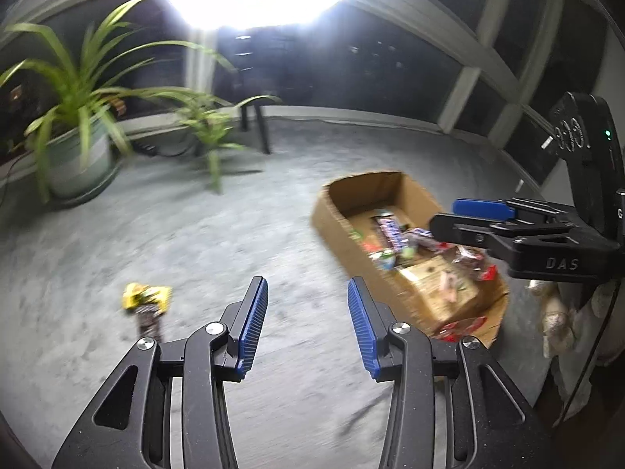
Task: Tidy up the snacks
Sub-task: 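Carry the clear packet and round treat into the box and open both tools, then move both open tools back to the yellow and dark brown candies, then grasp the dark brown candy with the right tool while the left tool grasps the yellow packet, then carry both candies over the box and open both tools to drop them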
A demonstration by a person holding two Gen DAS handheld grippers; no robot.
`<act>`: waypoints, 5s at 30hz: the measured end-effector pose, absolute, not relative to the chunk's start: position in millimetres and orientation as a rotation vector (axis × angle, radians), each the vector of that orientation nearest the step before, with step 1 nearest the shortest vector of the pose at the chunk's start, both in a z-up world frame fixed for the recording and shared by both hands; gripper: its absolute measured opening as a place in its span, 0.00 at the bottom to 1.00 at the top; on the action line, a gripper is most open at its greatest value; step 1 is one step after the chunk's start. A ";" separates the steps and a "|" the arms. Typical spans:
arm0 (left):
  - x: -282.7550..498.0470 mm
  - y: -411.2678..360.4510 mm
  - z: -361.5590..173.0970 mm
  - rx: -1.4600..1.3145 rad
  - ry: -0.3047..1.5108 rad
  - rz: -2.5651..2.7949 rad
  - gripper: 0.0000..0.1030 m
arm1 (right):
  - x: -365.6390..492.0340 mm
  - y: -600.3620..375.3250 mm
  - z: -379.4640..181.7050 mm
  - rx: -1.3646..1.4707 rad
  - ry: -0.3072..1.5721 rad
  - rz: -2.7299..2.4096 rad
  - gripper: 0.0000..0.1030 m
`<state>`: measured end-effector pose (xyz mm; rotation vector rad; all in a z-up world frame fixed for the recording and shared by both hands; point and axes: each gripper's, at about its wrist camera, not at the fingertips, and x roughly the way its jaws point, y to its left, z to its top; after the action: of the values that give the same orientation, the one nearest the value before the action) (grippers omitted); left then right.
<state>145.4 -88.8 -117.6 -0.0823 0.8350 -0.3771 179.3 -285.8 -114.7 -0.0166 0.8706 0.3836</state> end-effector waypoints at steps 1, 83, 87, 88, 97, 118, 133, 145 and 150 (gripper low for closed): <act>144.5 -79.3 -119.8 -0.088 0.838 -0.362 0.40 | 179.6 -278.5 -115.1 -0.021 0.873 0.392 0.67; 225.4 -2.3 -211.5 0.205 1.054 -0.514 0.30 | 247.4 -121.3 -226.9 -0.147 1.120 0.429 0.29; 229.4 -2.0 -211.2 0.213 1.050 -0.443 0.29 | 247.4 -119.9 -226.6 -0.149 1.120 0.429 0.29; 229.5 -1.9 -211.0 0.214 1.047 -0.437 0.29 | 247.2 -119.5 -226.8 -0.149 1.120 0.430 0.29; 230.0 -2.9 -211.6 0.196 1.033 -0.383 0.22 | 247.2 -127.9 -226.1 -0.122 1.110 0.426 0.20; 220.7 3.3 -208.5 0.132 1.023 -0.362 0.22 | 251.2 -106.8 -227.7 -0.258 1.088 0.434 0.20; 212.4 9.7 -189.7 0.091 0.971 -0.354 0.22 | 242.4 -123.8 -210.0 -0.134 1.049 0.463 0.13; 200.9 -11.1 -157.3 0.096 0.912 -0.396 0.22 | 215.2 -158.5 -161.9 -0.059 0.944 0.471 0.13; 194.1 -25.9 -139.4 0.105 0.876 -0.418 0.22 | 204.4 -179.3 -144.6 -0.046 0.909 0.462 0.13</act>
<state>194.1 -25.9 -139.4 0.1047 0.8761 -0.4184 204.4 -179.3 -144.6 -0.0463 0.9087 0.4616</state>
